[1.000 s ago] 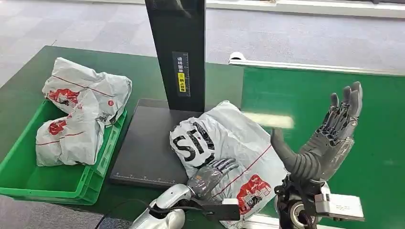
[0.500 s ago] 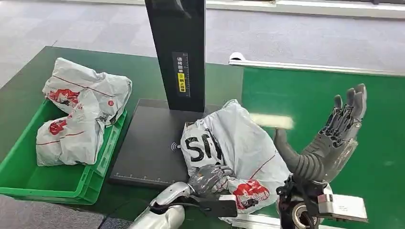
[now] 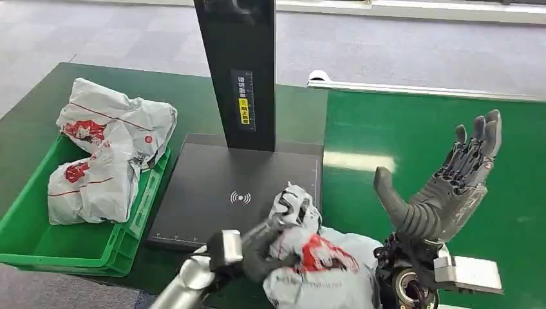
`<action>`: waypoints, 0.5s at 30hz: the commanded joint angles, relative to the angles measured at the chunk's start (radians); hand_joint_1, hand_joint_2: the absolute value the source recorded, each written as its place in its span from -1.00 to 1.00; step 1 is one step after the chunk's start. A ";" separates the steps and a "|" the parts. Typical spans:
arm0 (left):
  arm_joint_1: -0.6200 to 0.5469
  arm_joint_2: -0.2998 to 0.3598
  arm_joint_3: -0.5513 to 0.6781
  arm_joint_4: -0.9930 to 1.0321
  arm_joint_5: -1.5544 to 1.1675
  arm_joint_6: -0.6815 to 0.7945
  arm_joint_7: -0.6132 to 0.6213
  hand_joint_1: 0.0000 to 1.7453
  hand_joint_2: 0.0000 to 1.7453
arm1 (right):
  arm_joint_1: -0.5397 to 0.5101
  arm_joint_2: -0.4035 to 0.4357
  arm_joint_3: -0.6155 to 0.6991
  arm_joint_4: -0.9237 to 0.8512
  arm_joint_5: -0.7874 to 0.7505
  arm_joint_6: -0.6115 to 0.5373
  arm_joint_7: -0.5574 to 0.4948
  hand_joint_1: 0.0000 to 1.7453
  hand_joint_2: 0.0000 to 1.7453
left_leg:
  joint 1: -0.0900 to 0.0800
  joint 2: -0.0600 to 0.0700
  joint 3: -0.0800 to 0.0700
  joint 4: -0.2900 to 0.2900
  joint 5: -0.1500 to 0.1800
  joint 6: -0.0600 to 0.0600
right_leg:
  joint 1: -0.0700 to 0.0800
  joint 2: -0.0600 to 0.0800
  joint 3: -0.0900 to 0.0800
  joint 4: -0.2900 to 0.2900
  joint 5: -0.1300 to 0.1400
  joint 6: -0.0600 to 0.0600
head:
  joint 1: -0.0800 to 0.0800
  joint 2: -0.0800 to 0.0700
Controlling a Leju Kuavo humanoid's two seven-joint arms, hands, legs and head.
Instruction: Moved the parcel from conveyor to table for the left to box.
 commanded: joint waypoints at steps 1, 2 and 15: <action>0.031 0.044 0.143 -0.190 0.044 0.003 0.041 1.00 1.00 | -0.011 -0.001 -0.031 0.044 -0.005 -0.005 -0.008 -1.00 1.00 | 0.000 0.001 0.000 -0.002 0.001 0.000 | 0.000 0.001 0.000 -0.002 0.001 0.000 | 0.000 0.000; 0.031 0.044 0.143 -0.190 0.044 0.003 0.041 1.00 1.00 | -0.011 -0.001 -0.031 0.044 -0.005 -0.005 -0.008 -1.00 1.00 | 0.000 0.001 0.000 -0.001 0.001 0.000 | 0.000 0.000 0.000 -0.001 0.001 0.000 | 0.000 0.000; 0.046 0.036 0.394 -0.309 0.186 0.281 0.013 1.00 1.00 | 0.003 -0.007 -0.030 0.035 -0.007 -0.007 -0.005 -1.00 1.00 | 0.000 0.002 0.000 -0.001 0.001 0.000 | 0.000 0.002 -0.001 -0.001 0.001 0.000 | 0.000 0.000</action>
